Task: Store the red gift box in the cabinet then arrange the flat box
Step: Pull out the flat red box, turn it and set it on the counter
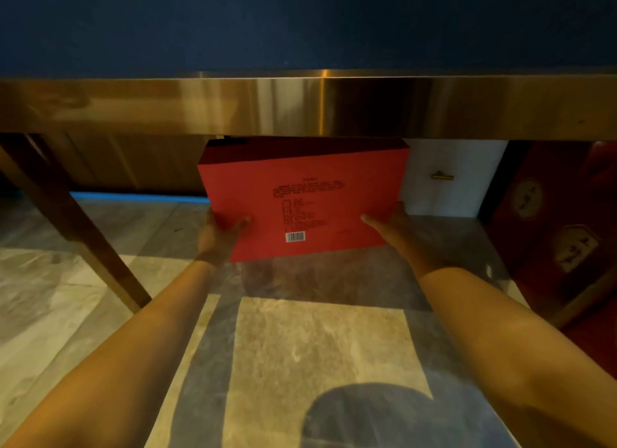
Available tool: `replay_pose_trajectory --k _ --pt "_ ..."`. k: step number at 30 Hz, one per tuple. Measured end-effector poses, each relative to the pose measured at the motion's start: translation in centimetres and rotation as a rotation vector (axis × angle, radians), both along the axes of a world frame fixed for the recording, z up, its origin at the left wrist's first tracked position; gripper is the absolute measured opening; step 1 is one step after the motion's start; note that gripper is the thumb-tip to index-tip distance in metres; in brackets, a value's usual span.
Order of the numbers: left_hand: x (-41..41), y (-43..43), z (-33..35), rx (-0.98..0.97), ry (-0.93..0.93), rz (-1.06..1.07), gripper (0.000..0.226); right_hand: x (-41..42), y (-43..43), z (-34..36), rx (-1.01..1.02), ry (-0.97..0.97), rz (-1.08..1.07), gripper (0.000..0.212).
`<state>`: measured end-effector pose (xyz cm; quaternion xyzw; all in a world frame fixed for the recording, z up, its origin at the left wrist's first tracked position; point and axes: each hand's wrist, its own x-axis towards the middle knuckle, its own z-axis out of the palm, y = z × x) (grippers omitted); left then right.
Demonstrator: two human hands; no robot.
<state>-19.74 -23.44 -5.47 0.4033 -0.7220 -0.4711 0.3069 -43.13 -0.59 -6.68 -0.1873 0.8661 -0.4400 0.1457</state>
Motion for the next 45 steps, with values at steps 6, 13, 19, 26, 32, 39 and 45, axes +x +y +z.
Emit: replay_pose_trajectory --k 6,13,19,26,32,39,45 --pt "-0.2 0.2 -0.7 -0.041 -0.013 0.109 0.067 -0.1 0.0 -1.6 -0.057 0.087 -0.059 0.099" --pt "1.6 2.2 -1.0 0.022 0.095 0.115 0.061 2.5 2.2 -1.5 -0.206 0.126 -0.088 0.078" --pt "4.9 5.9 -1.1 0.026 0.212 0.133 0.055 5.5 4.2 -1.4 -0.316 0.1 -0.138 0.072" --pt "10.3 10.9 -1.4 -0.047 0.184 0.179 0.051 9.8 9.0 -0.8 -0.185 0.088 -0.179 0.075" --pt "15.4 16.0 -0.9 -0.021 0.177 0.204 0.056 14.1 13.4 -1.2 -0.201 0.126 -0.121 0.068" --pt "21.5 22.4 0.1 -0.049 0.152 0.311 0.05 18.7 17.0 -1.4 -0.272 0.064 -0.019 0.063" --pt "25.6 27.1 -0.7 -0.092 0.114 0.397 0.039 21.3 19.3 -0.9 -0.229 0.1 0.072 0.063"
